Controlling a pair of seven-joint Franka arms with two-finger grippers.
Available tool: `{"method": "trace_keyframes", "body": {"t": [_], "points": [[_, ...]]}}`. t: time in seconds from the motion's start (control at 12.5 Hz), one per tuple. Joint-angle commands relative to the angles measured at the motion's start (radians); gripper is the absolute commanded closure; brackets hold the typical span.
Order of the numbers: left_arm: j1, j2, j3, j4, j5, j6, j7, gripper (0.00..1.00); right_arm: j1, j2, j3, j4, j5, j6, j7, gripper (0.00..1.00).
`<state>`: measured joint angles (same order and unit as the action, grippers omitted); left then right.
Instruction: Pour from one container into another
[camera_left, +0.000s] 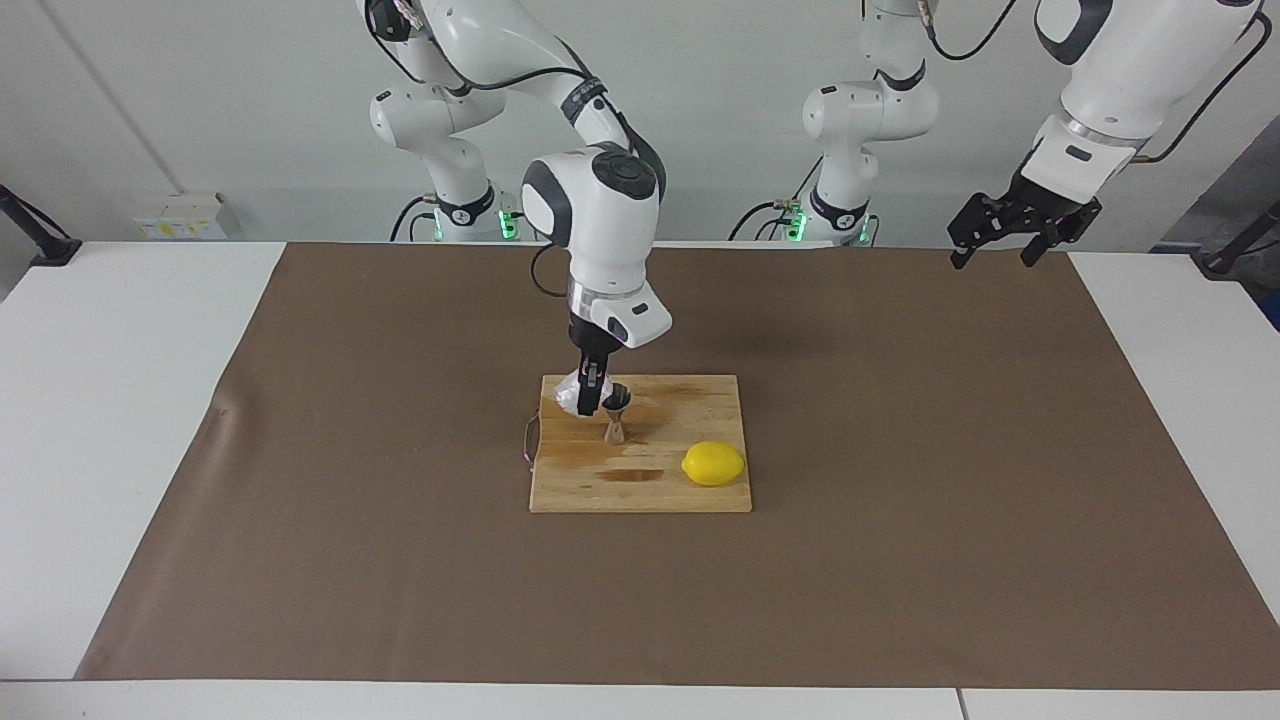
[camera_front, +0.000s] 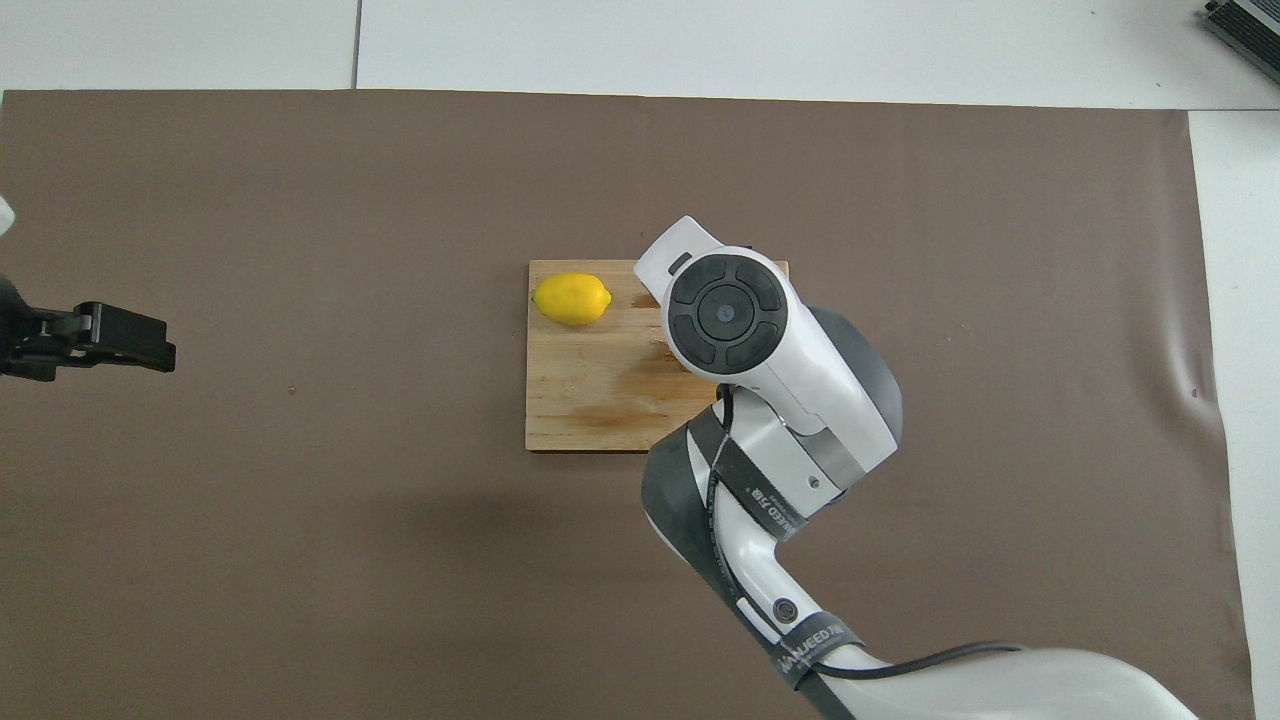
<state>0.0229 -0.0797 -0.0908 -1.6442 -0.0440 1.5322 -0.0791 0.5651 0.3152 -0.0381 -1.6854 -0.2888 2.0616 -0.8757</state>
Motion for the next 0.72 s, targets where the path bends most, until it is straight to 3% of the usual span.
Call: {"method": "trace_keyframes", "body": {"t": [0.0, 0.64], "points": [[0.012, -0.022, -0.006, -0.016, 0.012, -0.01, 0.004, 0.0, 0.019, 0.007, 0.003, 0.003, -0.056, -0.015, 0.027, 0.63], [0.012, -0.022, -0.006, -0.016, 0.012, -0.01, 0.004, 0.0, 0.035, 0.002, 0.003, 0.004, -0.105, -0.071, 0.034, 0.63]]}}
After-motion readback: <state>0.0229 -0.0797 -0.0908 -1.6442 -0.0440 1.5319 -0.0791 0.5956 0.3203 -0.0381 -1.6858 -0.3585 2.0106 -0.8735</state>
